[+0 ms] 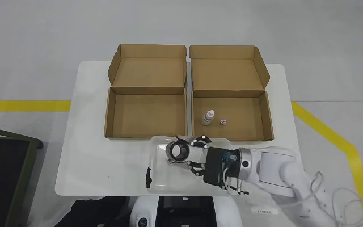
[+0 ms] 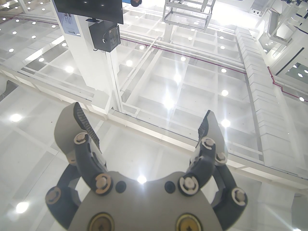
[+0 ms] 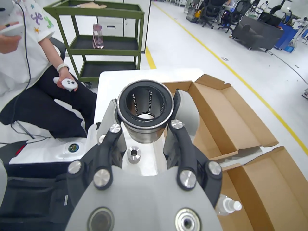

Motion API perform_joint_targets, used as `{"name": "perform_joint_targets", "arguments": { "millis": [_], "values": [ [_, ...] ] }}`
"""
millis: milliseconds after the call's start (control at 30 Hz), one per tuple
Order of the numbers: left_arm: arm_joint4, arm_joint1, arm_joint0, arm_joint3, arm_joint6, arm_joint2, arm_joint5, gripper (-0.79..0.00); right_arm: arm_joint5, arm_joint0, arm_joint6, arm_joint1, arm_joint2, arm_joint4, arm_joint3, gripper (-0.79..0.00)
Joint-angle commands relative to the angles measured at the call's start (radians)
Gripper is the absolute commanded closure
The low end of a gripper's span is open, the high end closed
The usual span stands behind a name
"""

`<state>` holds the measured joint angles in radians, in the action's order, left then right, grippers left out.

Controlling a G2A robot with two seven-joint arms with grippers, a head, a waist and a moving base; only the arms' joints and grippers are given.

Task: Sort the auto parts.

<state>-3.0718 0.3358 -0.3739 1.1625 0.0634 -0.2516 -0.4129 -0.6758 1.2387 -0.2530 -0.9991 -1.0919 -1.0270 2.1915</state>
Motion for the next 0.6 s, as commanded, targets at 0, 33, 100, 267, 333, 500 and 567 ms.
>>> {"name": "perform_joint_targets", "arguments": {
  "millis": [0, 33, 100, 267, 333, 500, 567],
  "values": [
    [0.000, 0.000, 0.000, 0.000, 0.000, 0.000, 0.000, -0.785, 0.014, -0.008, 0.025, -0.002, -0.014, 0.014, 0.004, 0.000],
    [0.000, 0.000, 0.000, 0.000, 0.000, 0.000, 0.000, -0.785, 0.021, -0.011, 0.040, -0.003, -0.021, 0.024, 0.009, 0.000],
    [0.000, 0.000, 0.000, 0.000, 0.000, 0.000, 0.000, -0.785, 0.033, -0.016, 0.061, -0.004, -0.037, 0.033, 0.015, 0.000],
    [0.000, 0.000, 0.000, 0.000, 0.000, 0.000, 0.000, -0.785, 0.066, -0.019, 0.095, -0.007, -0.069, 0.036, 0.030, 0.000],
    [0.000, 0.000, 0.000, 0.000, 0.000, 0.000, 0.000, -0.785, 0.071, -0.020, 0.106, -0.008, -0.076, 0.040, 0.035, 0.000],
    [0.000, 0.000, 0.000, 0.000, 0.000, 0.000, 0.000, -0.785, 0.082, -0.033, 0.136, -0.012, -0.098, 0.056, 0.049, 0.000],
    [0.000, 0.000, 0.000, 0.000, 0.000, 0.000, 0.000, -0.785, 0.087, -0.038, 0.149, -0.013, -0.110, 0.066, 0.057, 0.000]
  ]
}}
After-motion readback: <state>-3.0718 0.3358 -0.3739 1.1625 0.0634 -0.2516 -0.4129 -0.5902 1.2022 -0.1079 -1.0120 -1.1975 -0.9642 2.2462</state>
